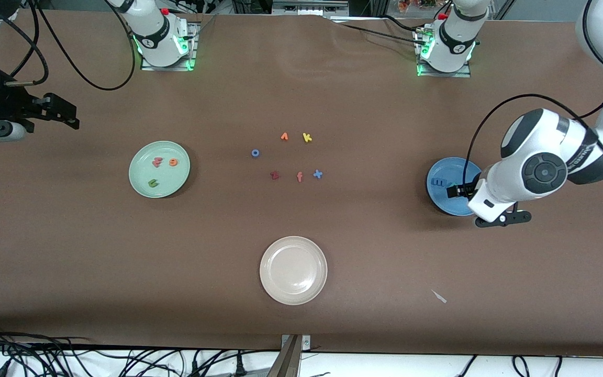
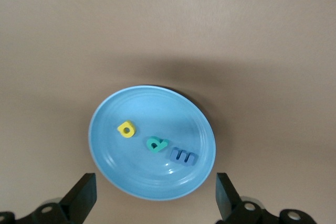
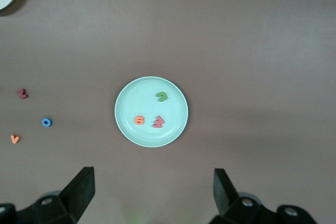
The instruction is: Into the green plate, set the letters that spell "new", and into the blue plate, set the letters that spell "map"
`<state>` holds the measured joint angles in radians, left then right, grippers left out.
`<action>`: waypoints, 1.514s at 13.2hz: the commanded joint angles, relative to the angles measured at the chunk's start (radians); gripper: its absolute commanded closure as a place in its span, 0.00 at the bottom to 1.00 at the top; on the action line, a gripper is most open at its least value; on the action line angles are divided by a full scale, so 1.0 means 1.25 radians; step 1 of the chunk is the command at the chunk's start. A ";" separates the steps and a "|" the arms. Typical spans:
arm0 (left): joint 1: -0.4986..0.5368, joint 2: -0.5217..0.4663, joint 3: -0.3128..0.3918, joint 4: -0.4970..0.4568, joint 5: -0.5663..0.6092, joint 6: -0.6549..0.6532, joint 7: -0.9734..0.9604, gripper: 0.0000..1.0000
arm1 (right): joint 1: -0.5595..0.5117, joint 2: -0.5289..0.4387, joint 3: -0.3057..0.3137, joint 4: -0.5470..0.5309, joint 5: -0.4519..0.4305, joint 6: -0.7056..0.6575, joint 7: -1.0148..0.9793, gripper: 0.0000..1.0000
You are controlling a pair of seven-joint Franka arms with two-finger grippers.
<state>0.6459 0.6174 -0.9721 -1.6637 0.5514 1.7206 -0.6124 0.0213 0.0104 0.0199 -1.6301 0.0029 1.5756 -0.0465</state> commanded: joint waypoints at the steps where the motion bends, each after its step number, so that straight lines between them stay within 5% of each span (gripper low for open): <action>1: -0.040 0.007 0.009 0.123 -0.019 -0.104 0.021 0.00 | -0.034 -0.022 0.032 -0.024 -0.012 0.001 0.022 0.00; 3: -0.060 0.004 0.023 0.180 -0.049 -0.127 0.089 0.00 | -0.034 -0.019 0.027 -0.021 -0.009 -0.001 0.024 0.00; 8: -0.275 -0.016 0.281 0.385 -0.194 -0.299 0.261 0.00 | -0.028 -0.013 -0.007 -0.009 -0.008 0.001 0.022 0.00; 10: -0.342 -0.054 0.371 0.392 -0.213 -0.308 0.317 0.00 | -0.015 -0.012 -0.007 -0.008 -0.015 0.010 0.018 0.00; 14: -0.467 -0.133 0.627 0.387 -0.394 -0.301 0.407 0.01 | -0.015 -0.023 -0.012 -0.009 -0.015 0.001 0.021 0.00; 20: -0.459 -0.208 0.635 0.306 -0.441 -0.205 0.424 0.02 | -0.013 -0.024 -0.013 -0.007 -0.016 -0.001 0.021 0.00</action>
<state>0.0730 0.4222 -0.1998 -1.1962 0.0470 1.4203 -0.1087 -0.0012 -0.0002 0.0075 -1.6338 0.0005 1.5815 -0.0274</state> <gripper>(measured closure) 0.009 0.000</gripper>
